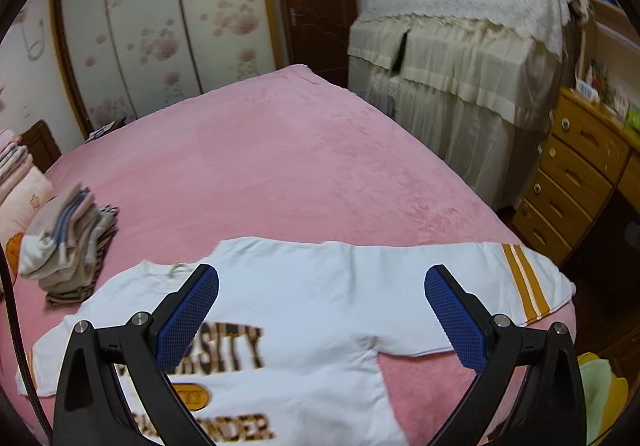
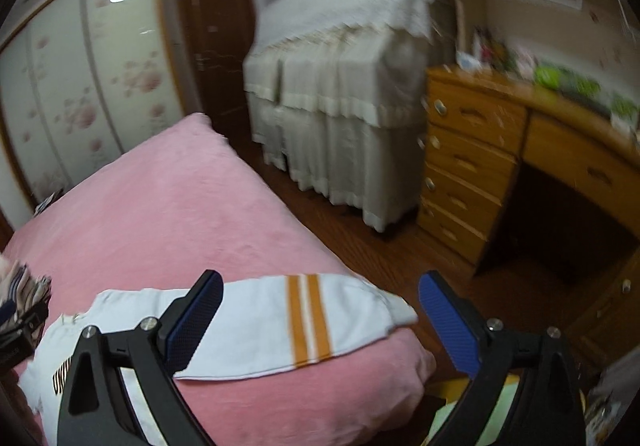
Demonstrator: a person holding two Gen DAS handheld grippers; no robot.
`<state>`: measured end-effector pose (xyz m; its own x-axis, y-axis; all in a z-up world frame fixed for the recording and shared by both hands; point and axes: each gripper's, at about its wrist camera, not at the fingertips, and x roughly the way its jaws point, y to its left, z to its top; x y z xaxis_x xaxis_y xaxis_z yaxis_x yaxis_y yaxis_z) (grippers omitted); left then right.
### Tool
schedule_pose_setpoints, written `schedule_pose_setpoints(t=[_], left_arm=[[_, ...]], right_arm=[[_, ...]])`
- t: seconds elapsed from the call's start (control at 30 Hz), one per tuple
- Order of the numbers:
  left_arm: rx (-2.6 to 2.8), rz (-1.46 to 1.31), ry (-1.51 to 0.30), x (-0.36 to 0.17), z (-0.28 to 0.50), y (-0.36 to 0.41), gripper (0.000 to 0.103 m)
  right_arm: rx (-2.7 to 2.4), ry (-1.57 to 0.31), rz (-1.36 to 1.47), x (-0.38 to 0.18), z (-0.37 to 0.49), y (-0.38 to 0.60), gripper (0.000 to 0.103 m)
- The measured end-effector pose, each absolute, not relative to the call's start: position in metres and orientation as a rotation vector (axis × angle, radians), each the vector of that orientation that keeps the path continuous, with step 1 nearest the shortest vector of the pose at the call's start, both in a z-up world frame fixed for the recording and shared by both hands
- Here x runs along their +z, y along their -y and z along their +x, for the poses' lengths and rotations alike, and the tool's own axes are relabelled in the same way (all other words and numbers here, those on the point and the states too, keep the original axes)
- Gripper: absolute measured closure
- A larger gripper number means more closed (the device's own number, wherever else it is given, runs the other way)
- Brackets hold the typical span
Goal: Fold small clothes
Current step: 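Reach the right tool to the striped sleeve cuff and grasp it, then carry the cuff with the right tool across the chest and release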
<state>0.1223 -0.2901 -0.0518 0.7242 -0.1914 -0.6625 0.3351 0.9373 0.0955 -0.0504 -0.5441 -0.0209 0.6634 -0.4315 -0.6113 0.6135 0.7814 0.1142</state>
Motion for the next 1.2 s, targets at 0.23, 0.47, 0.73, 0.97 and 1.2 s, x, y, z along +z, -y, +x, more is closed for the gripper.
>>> schedule_pose_setpoints(t=[0.23,0.47,0.73,0.97,1.2], left_arm=[[-0.368,0.281,-0.748,-0.109,0.129,0.355,0.001],[-0.424,0.31,-0.844,-0.163,0.133,0.405,0.001],[-0.421,0.318,-0.914,-0.197,0.138,0.432,0.001],[-0.421,0.298,-0.945,-0.204,0.141,0.435,0.001],[-0.41,0.264,-0.946,-0.193,0.14,0.424,0.003]], right_arm=[[-0.627,-0.719,0.46,-0.087,-0.051,0.591,0.019],[-0.607,-0.791,0.586,-0.139,-0.05,0.615,0.025],[-0.583,-0.806,0.723,-0.173,-0.042,0.64,0.03],[-0.562,-0.818,0.788,-0.194,-0.025,0.655,0.048],[-0.547,-0.771,0.701,-0.18,-0.017,0.643,0.09]])
